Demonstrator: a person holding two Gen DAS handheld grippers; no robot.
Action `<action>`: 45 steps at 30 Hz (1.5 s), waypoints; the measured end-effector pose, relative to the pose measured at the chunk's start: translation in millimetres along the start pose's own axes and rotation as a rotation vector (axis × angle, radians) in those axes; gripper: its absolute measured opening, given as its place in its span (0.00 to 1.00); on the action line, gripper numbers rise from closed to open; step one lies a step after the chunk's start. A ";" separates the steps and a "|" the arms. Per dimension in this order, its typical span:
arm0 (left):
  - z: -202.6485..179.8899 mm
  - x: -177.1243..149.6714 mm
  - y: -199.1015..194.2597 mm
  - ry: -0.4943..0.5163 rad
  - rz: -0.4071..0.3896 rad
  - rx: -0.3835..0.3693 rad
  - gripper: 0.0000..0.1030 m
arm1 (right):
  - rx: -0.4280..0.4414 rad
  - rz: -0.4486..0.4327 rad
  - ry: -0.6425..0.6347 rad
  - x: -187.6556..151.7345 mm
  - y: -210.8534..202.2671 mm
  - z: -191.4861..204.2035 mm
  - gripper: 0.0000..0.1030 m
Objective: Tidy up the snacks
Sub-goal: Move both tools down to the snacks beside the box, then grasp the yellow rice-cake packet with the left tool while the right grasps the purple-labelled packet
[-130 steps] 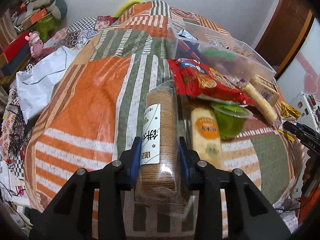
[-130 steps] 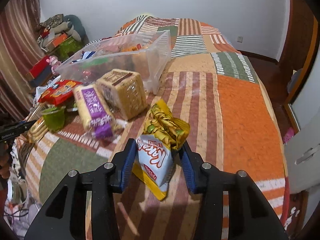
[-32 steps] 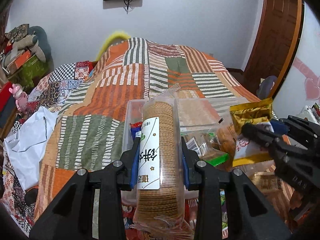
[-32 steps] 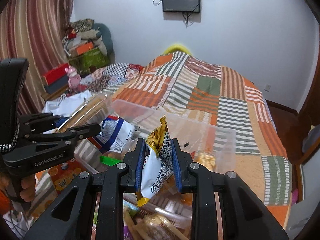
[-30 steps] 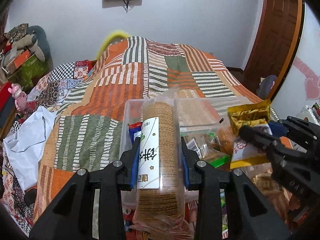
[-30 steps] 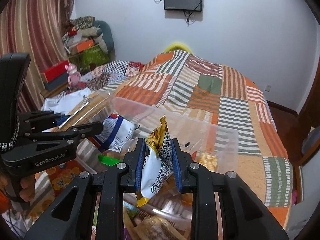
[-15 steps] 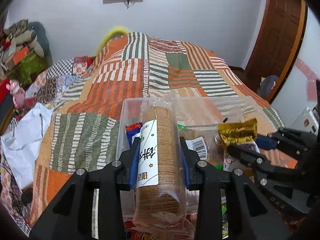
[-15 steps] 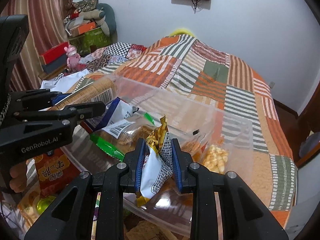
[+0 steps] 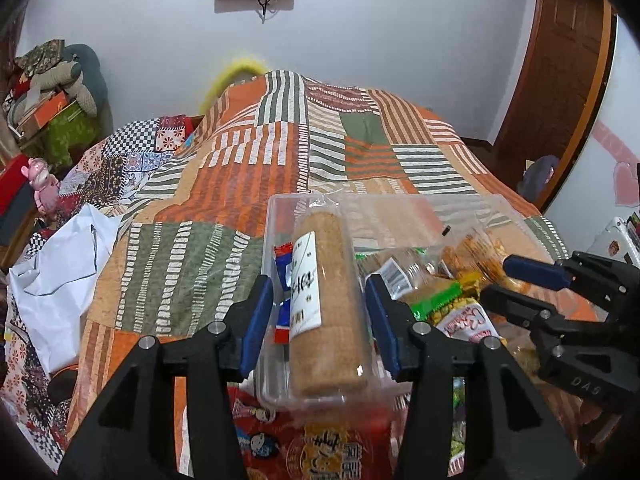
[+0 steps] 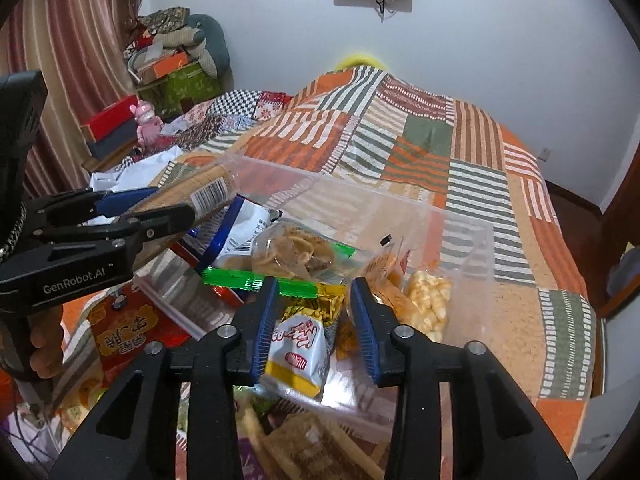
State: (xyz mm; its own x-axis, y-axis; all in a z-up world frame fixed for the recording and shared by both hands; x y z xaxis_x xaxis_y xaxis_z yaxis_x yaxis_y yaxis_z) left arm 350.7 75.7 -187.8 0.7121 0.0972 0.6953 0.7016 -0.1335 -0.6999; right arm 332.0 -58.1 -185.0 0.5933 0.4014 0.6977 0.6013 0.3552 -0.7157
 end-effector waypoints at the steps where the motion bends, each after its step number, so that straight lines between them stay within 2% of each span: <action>1: -0.4 -1.3 -3.2 0.000 0.000 -0.003 0.49 | 0.002 -0.006 0.002 0.0 -3.4 -0.1 0.36; 4: -0.1 -6.3 -14.6 -0.004 -0.006 -0.001 0.60 | -0.003 -0.027 0.004 0.1 -15.9 -1.1 0.37; 6: -0.1 -10.9 -21.9 0.002 -0.002 0.002 0.63 | -0.003 -0.039 0.006 -0.6 -23.6 -0.8 0.39; 8: 1.2 -18.0 -30.3 -0.005 0.011 0.002 0.72 | 0.002 -0.049 0.008 -3.1 -31.9 0.0 0.42; 11: 3.9 -26.2 -41.3 -0.022 0.019 -0.001 0.76 | 0.010 -0.061 0.011 -8.2 -42.5 2.9 0.45; 14: 7.3 -36.7 -52.1 -0.028 0.026 0.003 0.78 | 0.023 -0.068 0.016 -17.7 -51.8 6.8 0.50; 22: 10.6 -80.4 -65.9 -0.035 0.075 0.034 0.80 | 0.065 -0.048 0.036 -52.0 -58.7 19.9 0.50; 26: 10.0 -101.8 -67.1 -0.051 0.112 0.016 0.80 | 0.090 -0.019 0.048 -69.9 -53.1 25.2 0.50; 33: 15.3 -138.7 -65.4 -0.073 0.163 0.041 0.80 | 0.085 0.044 0.038 -95.0 -34.4 26.1 0.50; 37: 13.9 -151.0 -65.2 -0.077 0.176 0.026 0.81 | 0.101 0.077 0.067 -103.3 -24.3 22.3 0.49; 45: -2.2 -162.7 -65.6 -0.101 0.187 -0.042 0.81 | 0.073 0.055 0.035 -108.5 -33.8 28.9 0.44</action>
State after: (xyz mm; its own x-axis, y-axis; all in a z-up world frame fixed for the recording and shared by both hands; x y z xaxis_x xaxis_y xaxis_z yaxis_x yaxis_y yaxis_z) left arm 188.7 66.5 -254.7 0.8302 0.1647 0.5326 0.5569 -0.1991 -0.8064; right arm 231.8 -89.3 -237.4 0.6431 0.3928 0.6574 0.5277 0.3949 -0.7521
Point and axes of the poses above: each gripper's, at about its wrist camera, not at the fingertips, and y roughly the way its jaws point, z to its left, x to its top, the point moved 10 cm from there along y, roughly the way its jaws point, and after that the axes turned 6 degrees about -x, right-handed, at the moved point
